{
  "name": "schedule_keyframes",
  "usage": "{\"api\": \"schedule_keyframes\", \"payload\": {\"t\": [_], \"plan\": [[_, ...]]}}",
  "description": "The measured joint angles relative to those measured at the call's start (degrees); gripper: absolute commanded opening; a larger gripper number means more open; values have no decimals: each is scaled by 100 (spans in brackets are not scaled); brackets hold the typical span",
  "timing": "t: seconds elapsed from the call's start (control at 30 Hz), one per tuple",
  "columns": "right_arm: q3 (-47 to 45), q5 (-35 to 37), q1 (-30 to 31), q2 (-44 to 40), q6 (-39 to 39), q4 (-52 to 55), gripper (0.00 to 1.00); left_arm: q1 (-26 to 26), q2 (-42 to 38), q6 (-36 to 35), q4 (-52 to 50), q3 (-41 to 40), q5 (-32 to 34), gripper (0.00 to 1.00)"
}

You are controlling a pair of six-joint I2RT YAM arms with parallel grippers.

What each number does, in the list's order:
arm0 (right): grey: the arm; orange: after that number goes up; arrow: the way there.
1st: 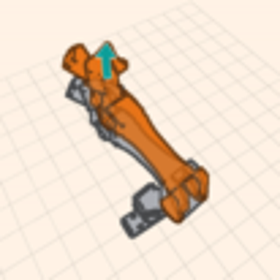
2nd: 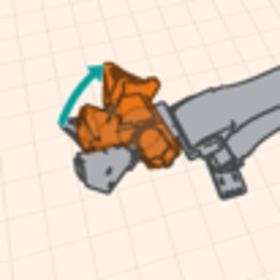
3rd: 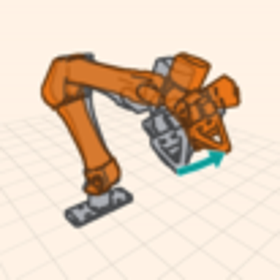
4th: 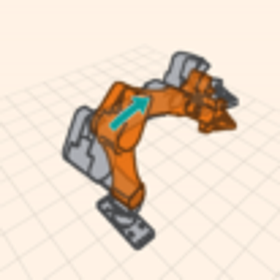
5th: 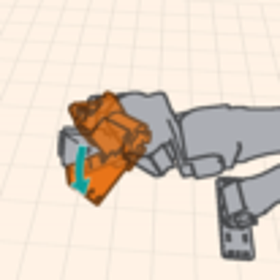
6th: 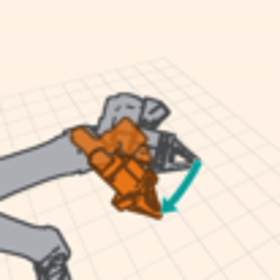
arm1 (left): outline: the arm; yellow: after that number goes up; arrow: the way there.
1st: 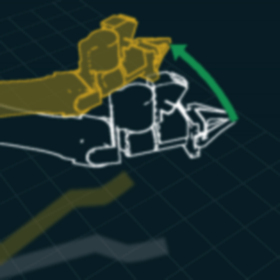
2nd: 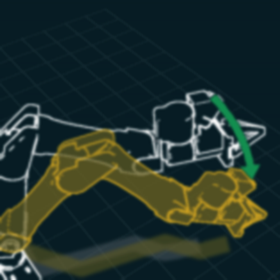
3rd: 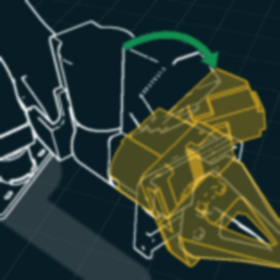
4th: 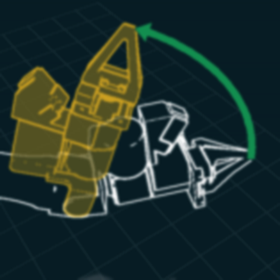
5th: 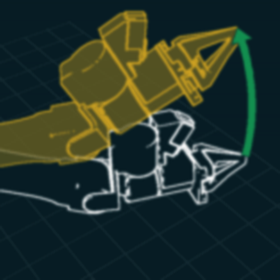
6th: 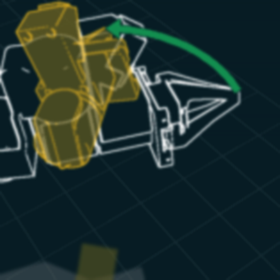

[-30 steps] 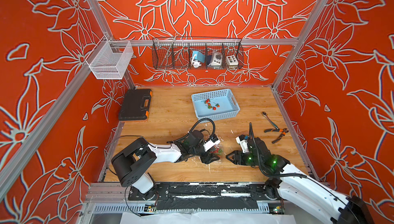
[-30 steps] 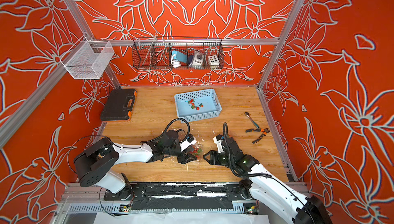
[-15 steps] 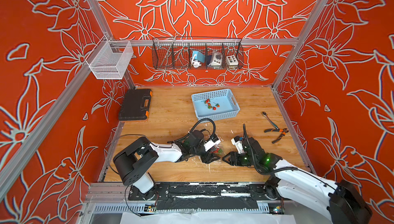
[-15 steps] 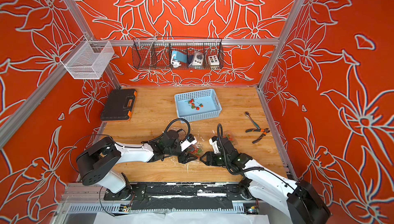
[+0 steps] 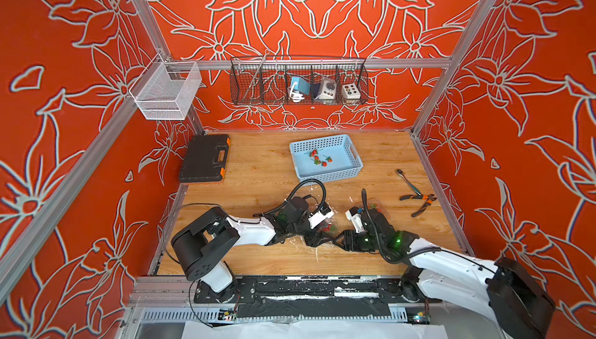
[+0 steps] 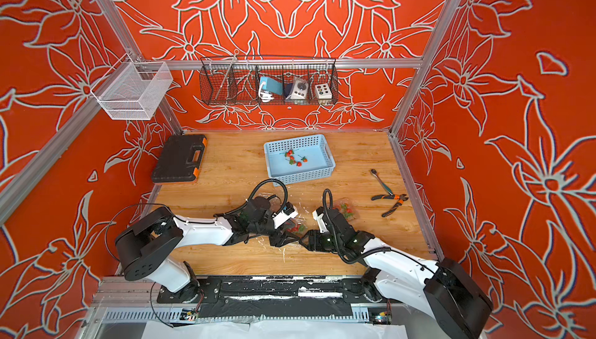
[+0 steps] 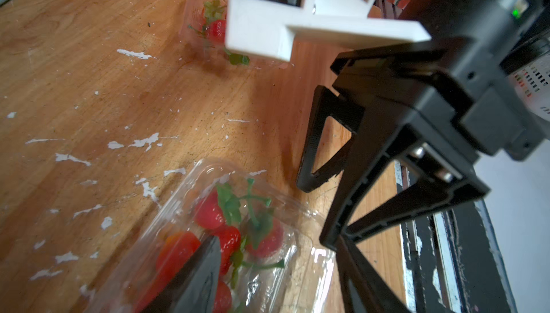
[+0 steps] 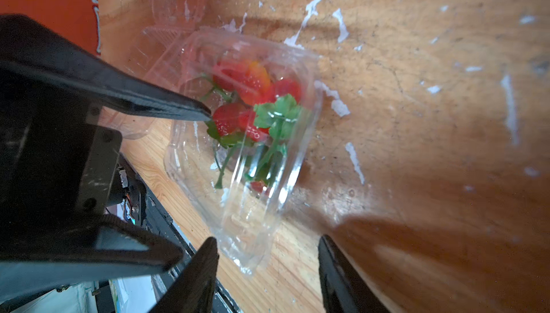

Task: Pack strawberries into containers
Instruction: Close the packing box at the center of the board.

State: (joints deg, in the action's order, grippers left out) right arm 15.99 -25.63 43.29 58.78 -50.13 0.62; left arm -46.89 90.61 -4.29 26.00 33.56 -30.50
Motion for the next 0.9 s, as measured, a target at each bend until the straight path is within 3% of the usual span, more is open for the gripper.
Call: {"api": "schedule_keyframes", "payload": {"t": [0.47,0.8,0.9], "plan": [[33,-20,129,308,-87,-487,35,0,0,0,2,-2,0,61],[-55,0,151,306,-208,-671,32,0,0,0,2,-2,2,61],[-87,4,177,284,-232,-717,35,0,0,0,0,-2,0,61]]}}
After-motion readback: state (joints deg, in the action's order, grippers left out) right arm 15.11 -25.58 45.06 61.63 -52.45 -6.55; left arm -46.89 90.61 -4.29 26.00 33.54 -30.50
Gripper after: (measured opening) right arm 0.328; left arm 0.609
